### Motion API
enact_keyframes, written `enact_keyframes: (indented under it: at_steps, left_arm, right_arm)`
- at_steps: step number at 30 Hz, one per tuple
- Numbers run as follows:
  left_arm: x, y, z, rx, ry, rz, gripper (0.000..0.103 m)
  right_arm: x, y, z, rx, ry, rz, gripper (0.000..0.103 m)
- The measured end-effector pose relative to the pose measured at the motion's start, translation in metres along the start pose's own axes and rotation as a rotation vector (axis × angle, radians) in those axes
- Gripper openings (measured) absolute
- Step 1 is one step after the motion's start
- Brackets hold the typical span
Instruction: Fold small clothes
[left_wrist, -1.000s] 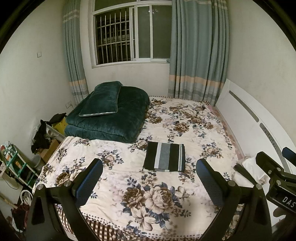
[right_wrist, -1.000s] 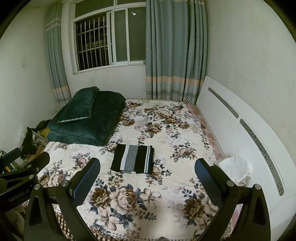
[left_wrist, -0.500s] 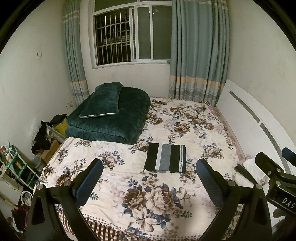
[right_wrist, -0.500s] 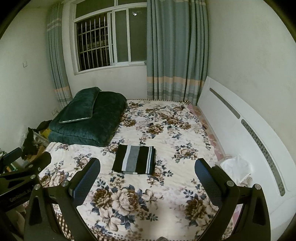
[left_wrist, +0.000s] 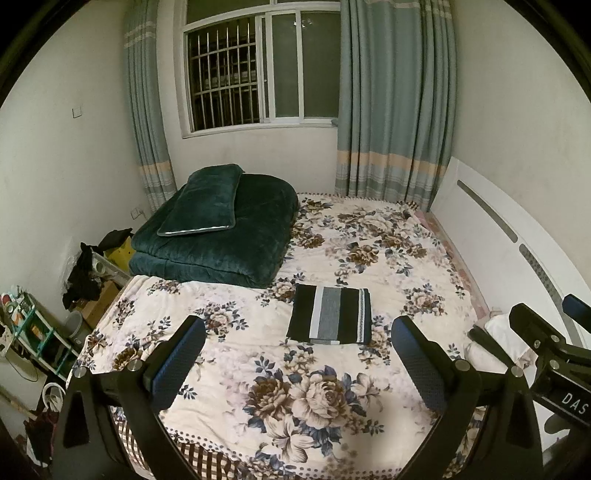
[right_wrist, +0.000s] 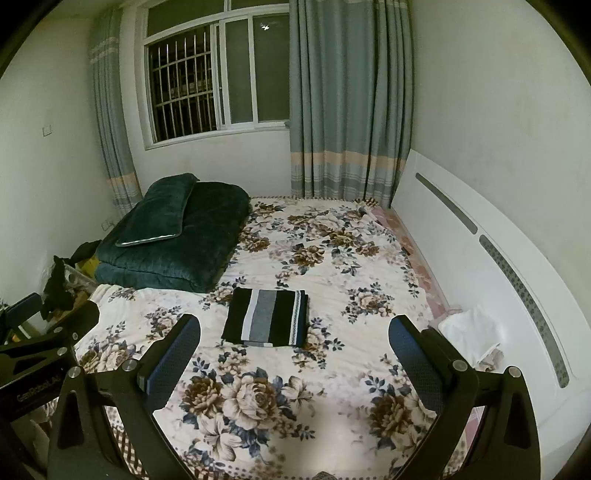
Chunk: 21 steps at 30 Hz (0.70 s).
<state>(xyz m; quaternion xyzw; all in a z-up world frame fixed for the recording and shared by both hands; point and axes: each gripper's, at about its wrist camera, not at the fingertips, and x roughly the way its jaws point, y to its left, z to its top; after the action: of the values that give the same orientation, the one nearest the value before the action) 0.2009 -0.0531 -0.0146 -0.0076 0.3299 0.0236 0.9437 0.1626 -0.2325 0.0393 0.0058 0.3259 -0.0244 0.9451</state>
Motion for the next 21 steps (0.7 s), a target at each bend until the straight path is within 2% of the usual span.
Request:
enact_keyframes:
  at_steps: [21]
  left_arm:
    - [-0.0007, 0.0037, 0.0036, 0.001, 0.002, 0.005, 0.103]
  right_arm:
    - [0.004, 0.0065, 0.0032, 0.008, -0.003, -0.014, 0.103]
